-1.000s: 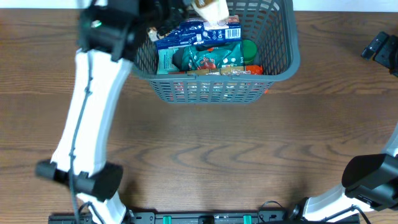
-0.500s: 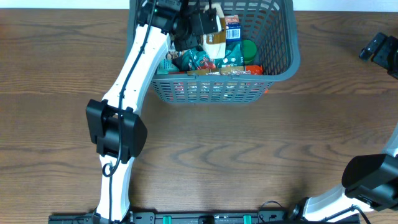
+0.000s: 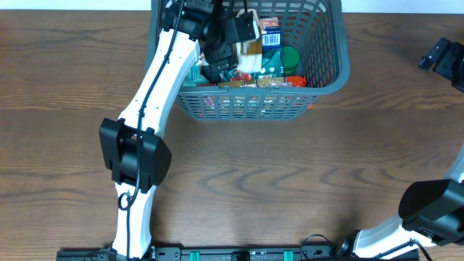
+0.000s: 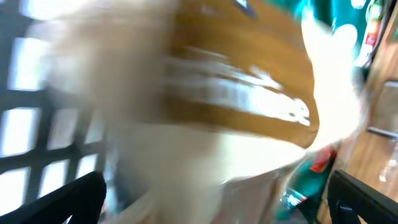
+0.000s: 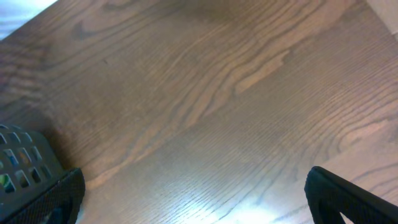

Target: Pack container

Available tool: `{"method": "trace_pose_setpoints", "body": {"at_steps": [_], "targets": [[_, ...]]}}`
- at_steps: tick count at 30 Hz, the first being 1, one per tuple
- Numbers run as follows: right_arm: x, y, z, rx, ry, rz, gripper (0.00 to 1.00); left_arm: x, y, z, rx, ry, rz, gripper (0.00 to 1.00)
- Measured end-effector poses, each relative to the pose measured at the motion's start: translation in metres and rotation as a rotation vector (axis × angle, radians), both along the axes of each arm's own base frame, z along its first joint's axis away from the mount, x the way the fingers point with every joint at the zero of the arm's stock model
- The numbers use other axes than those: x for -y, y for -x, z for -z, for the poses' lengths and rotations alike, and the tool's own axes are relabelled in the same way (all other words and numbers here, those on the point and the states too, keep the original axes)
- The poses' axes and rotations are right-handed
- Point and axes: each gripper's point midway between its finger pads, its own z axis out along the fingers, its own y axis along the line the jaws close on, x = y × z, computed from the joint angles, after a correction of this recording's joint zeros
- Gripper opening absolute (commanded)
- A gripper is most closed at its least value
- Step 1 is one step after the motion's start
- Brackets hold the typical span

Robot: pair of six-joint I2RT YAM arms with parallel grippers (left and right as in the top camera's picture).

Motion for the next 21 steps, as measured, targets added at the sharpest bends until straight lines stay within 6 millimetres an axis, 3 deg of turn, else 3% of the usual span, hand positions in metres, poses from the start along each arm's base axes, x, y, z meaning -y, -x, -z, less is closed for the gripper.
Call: {"method": "trace_pose_setpoints", "body": {"at_steps": [3, 6, 9, 12, 16, 21], "targets": [[-0.002, -0.01, -0.005, 0.035, 0.016, -0.068, 0.99, -0.012, 0.005, -0.043, 0.064, 0.037, -0.084, 0.99], [-0.005, -0.022, -0.011, 0.078, 0.044, -0.127, 0.99, -0.042, 0.017, -0.111, 0.161, 0.126, -0.257, 0.99], [-0.013, -0.038, -0.021, 0.131, 0.08, -0.182, 0.99, -0.095, 0.037, -0.176, 0.245, 0.24, -0.477, 0.99], [-0.033, -0.058, -0.037, 0.192, 0.117, -0.253, 0.99, -0.153, 0.064, -0.215, 0.287, 0.323, -0.681, 0.99], [-0.065, -0.078, -0.057, 0.271, 0.145, -0.339, 0.99, -0.213, 0.102, -0.23, 0.271, 0.37, -0.899, 0.99], [-0.097, -0.071, -0.065, 0.269, 0.13, -0.399, 1.0, -0.243, 0.133, -0.212, 0.155, 0.373, -1.023, 0.99]]}}
